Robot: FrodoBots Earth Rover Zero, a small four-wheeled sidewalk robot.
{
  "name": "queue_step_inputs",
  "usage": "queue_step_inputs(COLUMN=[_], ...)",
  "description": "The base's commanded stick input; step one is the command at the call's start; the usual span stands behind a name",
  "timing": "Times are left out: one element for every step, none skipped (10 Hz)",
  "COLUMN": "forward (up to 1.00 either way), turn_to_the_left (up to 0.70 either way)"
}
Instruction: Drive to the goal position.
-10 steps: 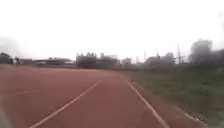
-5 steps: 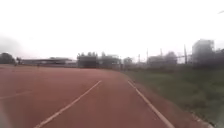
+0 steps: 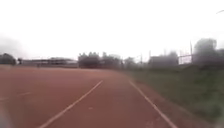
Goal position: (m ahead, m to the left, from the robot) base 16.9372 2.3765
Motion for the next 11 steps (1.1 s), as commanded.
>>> queue_step_inputs(forward=[0.70,0.70,0.70,0.70,0.70,0.70,0.70,0.70,0.70,0.70,0.70], turn_to_the_left=[0.00,0.03,0.07,-0.33,-0.22,0.05,0.06,0.05,0.01,0.00,0.00])
